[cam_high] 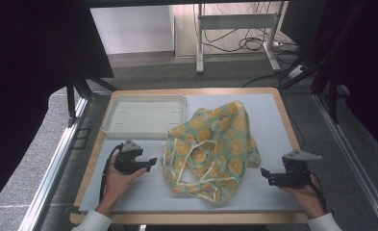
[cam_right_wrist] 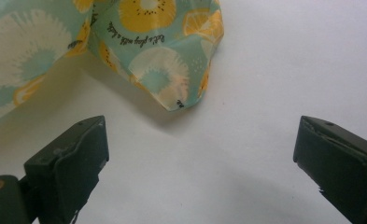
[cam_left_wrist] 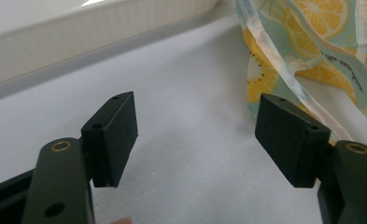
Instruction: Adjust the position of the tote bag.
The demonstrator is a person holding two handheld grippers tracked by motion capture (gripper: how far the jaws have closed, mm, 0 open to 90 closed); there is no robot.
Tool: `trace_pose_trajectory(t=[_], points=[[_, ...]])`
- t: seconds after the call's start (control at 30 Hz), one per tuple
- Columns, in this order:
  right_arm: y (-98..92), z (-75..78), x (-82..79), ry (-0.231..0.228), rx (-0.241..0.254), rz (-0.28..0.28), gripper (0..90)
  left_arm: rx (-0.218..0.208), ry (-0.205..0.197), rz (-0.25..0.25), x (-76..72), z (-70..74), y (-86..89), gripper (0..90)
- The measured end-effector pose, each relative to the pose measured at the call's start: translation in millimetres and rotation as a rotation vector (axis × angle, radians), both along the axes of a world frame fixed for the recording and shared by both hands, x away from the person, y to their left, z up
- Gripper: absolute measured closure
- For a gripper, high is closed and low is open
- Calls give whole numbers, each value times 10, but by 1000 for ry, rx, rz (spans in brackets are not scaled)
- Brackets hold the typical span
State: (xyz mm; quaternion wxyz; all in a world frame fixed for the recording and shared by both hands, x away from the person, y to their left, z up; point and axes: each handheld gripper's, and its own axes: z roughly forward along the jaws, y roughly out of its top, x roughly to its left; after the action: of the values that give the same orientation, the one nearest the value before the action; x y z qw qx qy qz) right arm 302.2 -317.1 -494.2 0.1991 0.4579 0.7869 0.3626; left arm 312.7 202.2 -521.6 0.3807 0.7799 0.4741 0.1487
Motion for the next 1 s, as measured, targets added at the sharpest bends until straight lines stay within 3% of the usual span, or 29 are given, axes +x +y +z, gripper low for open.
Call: trace_pose_trajectory(t=[0.37, 0.53, 0.77, 0.83, 0.93, 1.0], points=[[83, -55, -58, -30, -27, 71, 77, 10, -15, 10, 0, 6, 25, 293], [112, -42, -77, -38, -25, 58, 105, 31, -16, -15, -3, -17, -17, 290], [84, -41, -74, -54, -21, 69, 147, 30, -9, -10, 12, -22, -53, 296], [101, -48, -44, -49, -16, 82, 155, 23, -8, -10, 14, -9, -47, 299], [157, -81, -14, -35, -27, 107, 160, 20, -40, -3, 15, 101, -28, 295], [178, -109, -12, -25, -28, 123, 159, 4, -14, -17, 23, 142, -26, 284]])
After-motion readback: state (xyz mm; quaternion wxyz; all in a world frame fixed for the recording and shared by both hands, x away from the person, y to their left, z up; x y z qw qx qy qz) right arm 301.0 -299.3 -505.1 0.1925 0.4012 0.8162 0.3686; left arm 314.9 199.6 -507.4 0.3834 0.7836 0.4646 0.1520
